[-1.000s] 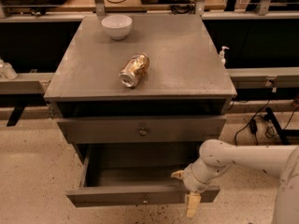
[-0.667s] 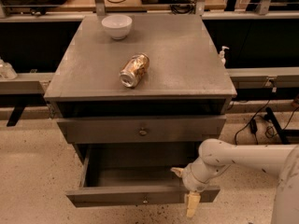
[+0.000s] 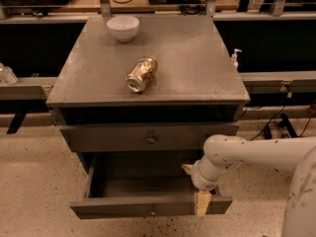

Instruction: Open middle drawer

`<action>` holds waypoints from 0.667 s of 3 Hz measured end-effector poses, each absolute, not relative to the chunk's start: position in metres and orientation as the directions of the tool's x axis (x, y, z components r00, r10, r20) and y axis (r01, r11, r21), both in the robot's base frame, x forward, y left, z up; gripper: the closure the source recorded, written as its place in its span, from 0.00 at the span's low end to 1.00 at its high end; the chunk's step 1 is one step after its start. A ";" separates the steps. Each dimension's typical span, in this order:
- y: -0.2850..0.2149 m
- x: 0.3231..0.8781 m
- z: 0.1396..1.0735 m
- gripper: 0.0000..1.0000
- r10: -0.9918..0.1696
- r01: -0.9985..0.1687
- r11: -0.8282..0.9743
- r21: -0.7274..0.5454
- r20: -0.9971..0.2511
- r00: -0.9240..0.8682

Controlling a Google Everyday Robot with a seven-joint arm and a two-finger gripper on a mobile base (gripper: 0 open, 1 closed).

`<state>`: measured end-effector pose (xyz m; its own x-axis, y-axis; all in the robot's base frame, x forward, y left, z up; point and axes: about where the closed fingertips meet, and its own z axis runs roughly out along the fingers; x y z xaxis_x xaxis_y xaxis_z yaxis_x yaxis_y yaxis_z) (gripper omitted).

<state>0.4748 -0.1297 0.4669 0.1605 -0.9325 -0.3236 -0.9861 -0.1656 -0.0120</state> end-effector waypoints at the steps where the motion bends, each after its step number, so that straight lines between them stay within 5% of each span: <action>1: -0.132 0.493 0.497 0.00 -0.939 -0.985 -0.165 -0.056 -0.298 0.174; 2: -0.132 0.494 0.499 0.00 -0.939 -0.984 -0.166 -0.060 -0.297 0.176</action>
Offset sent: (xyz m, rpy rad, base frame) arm 0.0162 -0.0024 0.0268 -0.0178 -0.0428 -0.0009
